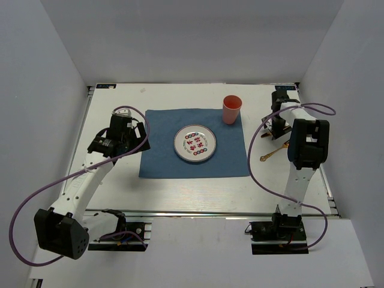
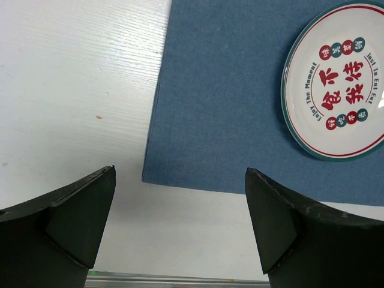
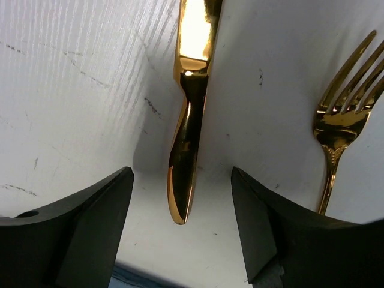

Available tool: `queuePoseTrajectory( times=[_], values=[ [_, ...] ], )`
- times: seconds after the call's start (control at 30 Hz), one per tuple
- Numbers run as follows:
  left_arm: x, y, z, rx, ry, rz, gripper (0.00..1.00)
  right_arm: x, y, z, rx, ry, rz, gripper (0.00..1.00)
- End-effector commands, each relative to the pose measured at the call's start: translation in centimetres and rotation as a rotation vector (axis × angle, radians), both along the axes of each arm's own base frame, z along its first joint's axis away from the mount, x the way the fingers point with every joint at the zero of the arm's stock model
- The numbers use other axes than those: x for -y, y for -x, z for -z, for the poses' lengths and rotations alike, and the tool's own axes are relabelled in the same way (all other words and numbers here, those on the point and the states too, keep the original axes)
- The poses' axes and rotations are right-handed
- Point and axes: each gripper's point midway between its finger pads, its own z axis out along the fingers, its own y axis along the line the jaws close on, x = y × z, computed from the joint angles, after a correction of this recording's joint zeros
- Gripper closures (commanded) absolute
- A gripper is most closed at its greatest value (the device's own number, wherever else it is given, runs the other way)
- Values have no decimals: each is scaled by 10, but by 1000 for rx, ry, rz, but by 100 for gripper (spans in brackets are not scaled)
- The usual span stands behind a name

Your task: Set the dinner table for one person

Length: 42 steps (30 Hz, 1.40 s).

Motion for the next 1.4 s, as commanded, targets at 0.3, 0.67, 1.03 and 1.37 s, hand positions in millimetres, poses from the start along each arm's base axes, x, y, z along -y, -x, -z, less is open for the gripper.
queuePoseTrajectory(
  times=[0.3,0.67,1.03,1.37],
  values=[
    [-8,2,-12,45,-11,-25,2,4,41,47,-153,-49,38,57],
    [-10,3,-16,59,-14,-38,2,1,66,65,-270,-59,18,70],
    [-13,4,-23,85,-13,-49,2,1,61,42,-205,-14,-89,100],
    [-12,4,-23,89,-8,-47,2,-12,21,-46,54,178,-413,100]
  ],
)
